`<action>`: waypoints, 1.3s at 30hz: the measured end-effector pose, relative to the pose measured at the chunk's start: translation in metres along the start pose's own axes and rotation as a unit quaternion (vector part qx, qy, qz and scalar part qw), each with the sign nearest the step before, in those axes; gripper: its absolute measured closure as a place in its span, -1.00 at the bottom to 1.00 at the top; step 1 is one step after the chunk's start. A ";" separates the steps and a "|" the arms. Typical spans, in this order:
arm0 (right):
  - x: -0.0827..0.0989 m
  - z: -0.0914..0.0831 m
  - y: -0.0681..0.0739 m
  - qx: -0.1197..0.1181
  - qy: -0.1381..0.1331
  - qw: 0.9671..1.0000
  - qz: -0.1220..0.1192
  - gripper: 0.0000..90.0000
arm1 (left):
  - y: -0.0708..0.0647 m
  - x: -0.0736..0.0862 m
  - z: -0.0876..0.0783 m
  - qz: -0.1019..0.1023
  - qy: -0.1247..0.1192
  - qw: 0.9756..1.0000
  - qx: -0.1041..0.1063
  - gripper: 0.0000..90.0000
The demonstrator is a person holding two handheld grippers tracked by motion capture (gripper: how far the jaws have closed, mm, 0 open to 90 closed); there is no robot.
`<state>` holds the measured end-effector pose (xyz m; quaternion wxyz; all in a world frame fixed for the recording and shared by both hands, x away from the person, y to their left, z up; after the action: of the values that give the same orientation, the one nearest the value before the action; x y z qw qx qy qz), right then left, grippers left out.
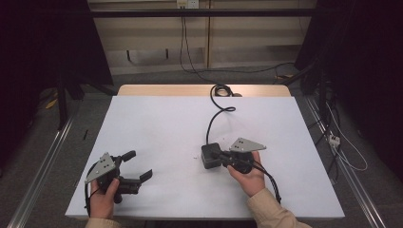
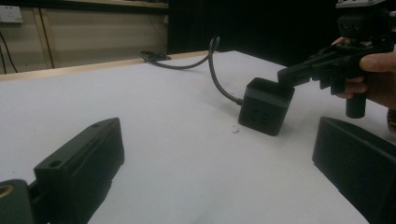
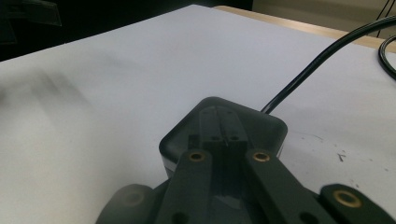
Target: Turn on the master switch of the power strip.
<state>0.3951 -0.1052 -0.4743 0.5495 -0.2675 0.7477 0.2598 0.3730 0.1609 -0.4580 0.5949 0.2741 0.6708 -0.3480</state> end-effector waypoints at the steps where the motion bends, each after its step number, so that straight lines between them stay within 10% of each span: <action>1: 0.000 0.000 0.000 0.000 0.000 1.000 -0.001 1.00 | 0.000 0.000 0.000 0.001 0.000 1.000 0.001 -0.96; 16: -0.006 -0.007 0.002 -0.016 -0.016 0.999 0.024 0.67 | 0.000 -0.001 0.005 -0.001 -0.002 1.000 0.002 -0.96; 26: -0.010 -0.015 -0.004 0.000 -0.029 0.999 0.042 -0.11 | -0.003 0.000 0.011 0.001 0.002 1.000 0.008 -0.96; 39: -0.012 -0.017 -0.004 -0.001 -0.038 0.999 0.037 -0.51 | -0.003 0.000 0.010 0.002 0.002 1.000 0.012 -0.96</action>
<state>0.3892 -0.1184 -0.4589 0.5668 -0.2299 0.7358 0.2908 0.3771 0.1510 -0.4579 0.5906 0.2838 0.6672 -0.3543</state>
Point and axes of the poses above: each handheld gripper's, and its own axes: z roughly forward along the jaws, x roughly out of its underside, y roughly to its left, the point moved 9 cm from there along z, roughly forward along the jaws, and after that the axes turned 9 degrees about -y, right-handed, at the moved point
